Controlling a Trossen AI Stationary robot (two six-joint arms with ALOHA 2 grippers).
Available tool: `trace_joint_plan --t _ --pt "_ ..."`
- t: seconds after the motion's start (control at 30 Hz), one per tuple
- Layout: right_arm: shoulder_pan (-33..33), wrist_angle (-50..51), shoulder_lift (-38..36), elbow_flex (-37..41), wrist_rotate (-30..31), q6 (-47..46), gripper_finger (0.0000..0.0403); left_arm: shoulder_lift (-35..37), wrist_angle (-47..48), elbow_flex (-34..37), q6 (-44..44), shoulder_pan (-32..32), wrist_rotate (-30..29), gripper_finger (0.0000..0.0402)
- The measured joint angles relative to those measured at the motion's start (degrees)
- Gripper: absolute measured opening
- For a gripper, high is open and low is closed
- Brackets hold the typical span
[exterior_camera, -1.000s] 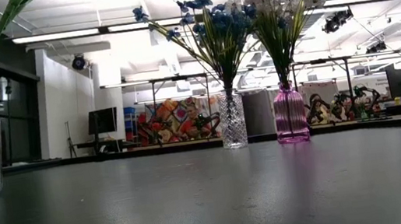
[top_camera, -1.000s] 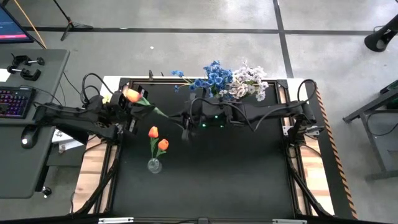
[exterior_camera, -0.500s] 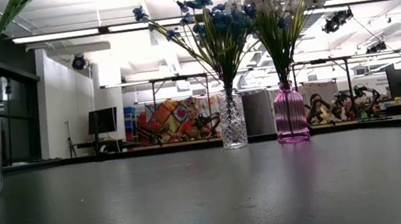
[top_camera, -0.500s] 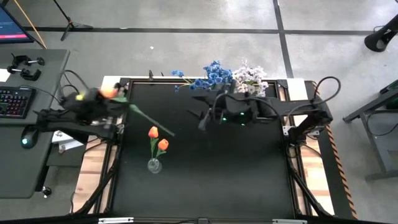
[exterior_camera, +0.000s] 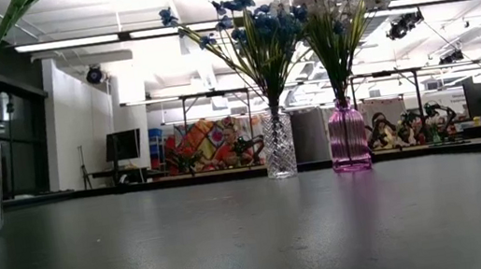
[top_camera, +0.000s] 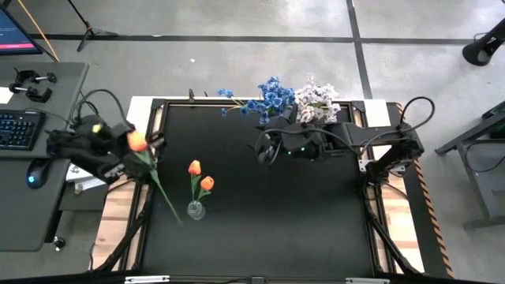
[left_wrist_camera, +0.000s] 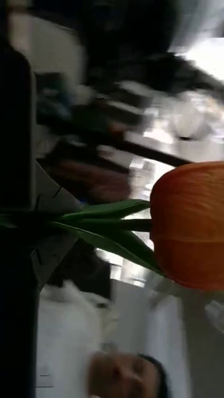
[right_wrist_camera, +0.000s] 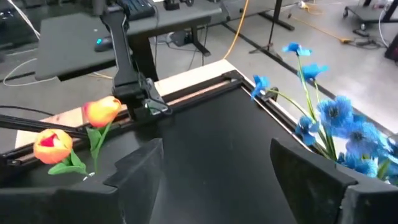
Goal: Sort flowers into vase by color
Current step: Put the orange flowers into the bottom transparent vase
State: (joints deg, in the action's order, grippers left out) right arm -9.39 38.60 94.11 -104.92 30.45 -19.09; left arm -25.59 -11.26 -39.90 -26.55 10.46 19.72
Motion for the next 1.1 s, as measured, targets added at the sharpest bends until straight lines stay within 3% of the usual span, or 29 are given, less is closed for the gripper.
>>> trace_joint_plan --t 0.13,0.2,0.27,0.33,0.53,0.87,1.1 --pt "-0.1 1.0 0.0 0.0 -0.1 -1.9 0.0277 -3.0 22.6 -8.2 4.9 3.0 -4.2 0.0000" --pt "-0.2 1.5 0.0 0.0 -0.2 -2.9 0.0277 -4.6 33.9 -12.3 8.7 4.6 -10.3 0.0000" --pt "-0.2 1.8 0.0 0.0 -0.2 -3.5 0.0277 -5.9 39.4 -14.5 11.6 6.2 -16.7 0.0000" --pt "-0.2 2.2 0.0 0.0 -0.2 -4.0 0.0277 -6.8 39.7 -14.4 13.4 7.7 -20.4 0.0000" --pt "-0.2 4.0 0.0 0.0 -0.2 -5.5 0.0277 -8.2 32.2 -9.1 12.7 13.1 -24.3 0.0000" --pt "-0.4 6.8 0.0 0.0 -0.6 -7.7 0.0277 -6.2 23.3 -0.5 15.2 23.7 -43.5 0.0000" --pt "-0.4 7.1 0.0 0.0 -0.6 -7.8 0.0277 -6.7 25.4 -0.2 12.7 27.5 -46.1 0.0000"
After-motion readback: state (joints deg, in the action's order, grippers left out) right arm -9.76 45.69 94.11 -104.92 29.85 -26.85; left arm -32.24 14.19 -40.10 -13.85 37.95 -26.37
